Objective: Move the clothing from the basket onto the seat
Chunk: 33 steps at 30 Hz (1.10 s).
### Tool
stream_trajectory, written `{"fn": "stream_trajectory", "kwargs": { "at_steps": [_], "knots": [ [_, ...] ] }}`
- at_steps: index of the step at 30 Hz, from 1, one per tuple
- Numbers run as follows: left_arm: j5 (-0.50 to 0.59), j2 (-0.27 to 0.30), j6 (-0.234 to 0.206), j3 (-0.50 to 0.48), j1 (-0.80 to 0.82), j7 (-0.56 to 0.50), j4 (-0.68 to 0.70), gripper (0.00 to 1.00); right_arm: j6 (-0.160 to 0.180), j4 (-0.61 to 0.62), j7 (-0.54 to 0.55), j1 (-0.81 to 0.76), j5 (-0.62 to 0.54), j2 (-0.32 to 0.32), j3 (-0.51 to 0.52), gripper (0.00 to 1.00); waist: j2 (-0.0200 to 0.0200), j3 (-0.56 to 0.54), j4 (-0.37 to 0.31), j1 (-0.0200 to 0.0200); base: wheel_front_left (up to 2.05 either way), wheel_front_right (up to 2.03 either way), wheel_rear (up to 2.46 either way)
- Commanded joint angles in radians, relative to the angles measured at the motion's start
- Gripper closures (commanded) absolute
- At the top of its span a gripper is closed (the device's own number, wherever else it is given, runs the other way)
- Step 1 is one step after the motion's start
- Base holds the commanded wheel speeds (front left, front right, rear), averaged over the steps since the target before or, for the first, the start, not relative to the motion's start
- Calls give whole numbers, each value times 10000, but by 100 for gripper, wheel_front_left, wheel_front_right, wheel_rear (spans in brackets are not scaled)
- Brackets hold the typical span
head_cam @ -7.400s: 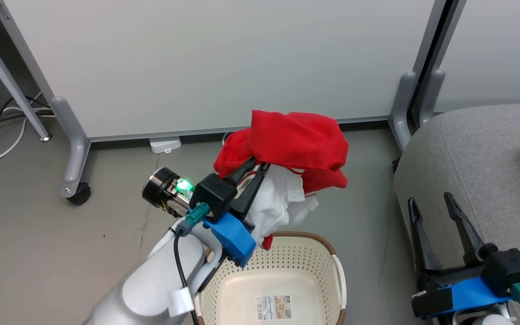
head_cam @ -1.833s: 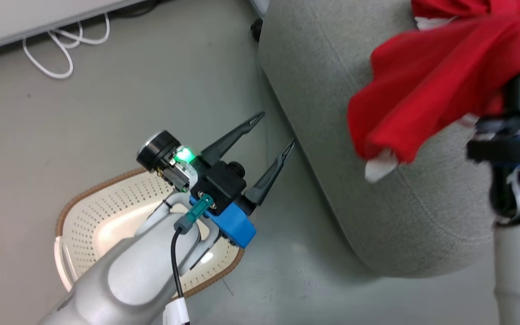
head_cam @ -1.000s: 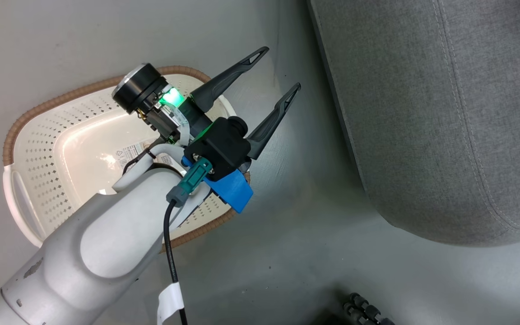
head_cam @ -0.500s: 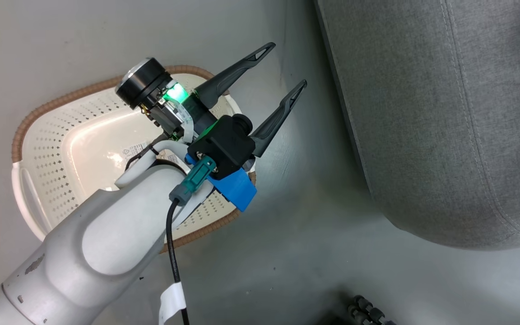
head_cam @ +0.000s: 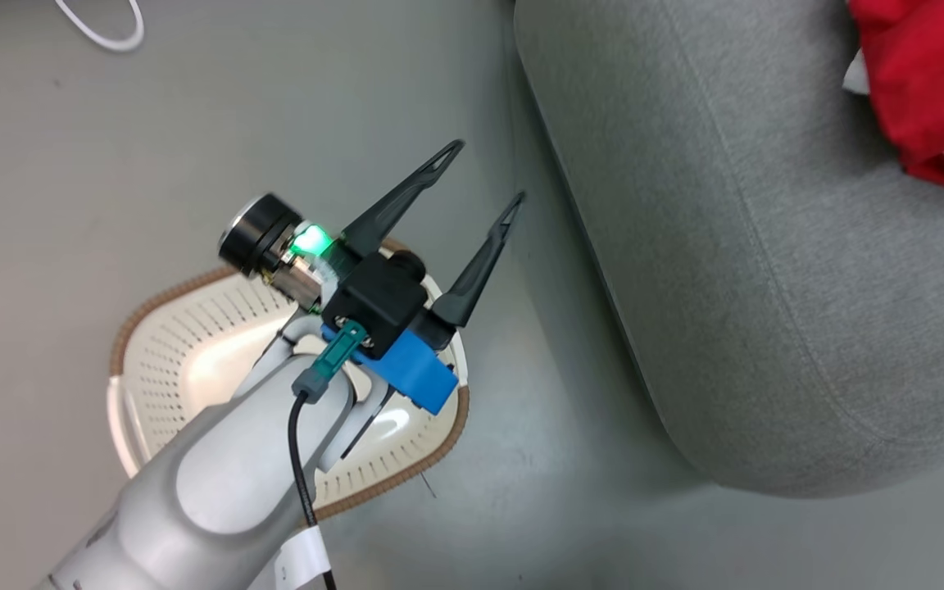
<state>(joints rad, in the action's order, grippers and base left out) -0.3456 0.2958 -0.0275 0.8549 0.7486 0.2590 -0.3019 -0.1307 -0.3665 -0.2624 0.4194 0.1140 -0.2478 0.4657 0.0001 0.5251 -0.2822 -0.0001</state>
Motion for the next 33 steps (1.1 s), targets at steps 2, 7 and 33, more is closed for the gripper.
{"fn": "stream_trajectory", "kwargs": {
  "at_steps": [2, 7, 33],
  "knots": [
    [-137, -24, -160, -262, -376, 60, -43, 0, 1, 474, -39, -520, -89, 220, -217, 0, -1, -912, 165, 1, 0, 0, 0],
    [-113, -41, -535, -1186, -1362, 68, 449, 0, 1, 1474, -39, -1431, -159, 569, -1077, 0, -1, -1826, 453, 1, 0, 0, 0],
    [1579, -1499, 2, -6520, -5572, 64, 1666, 0, -1, 3074, -38, -3647, 130, 1668, -3570, 0, -1, -4171, 3160, 1, 0, 0, 0]
  ]
}}
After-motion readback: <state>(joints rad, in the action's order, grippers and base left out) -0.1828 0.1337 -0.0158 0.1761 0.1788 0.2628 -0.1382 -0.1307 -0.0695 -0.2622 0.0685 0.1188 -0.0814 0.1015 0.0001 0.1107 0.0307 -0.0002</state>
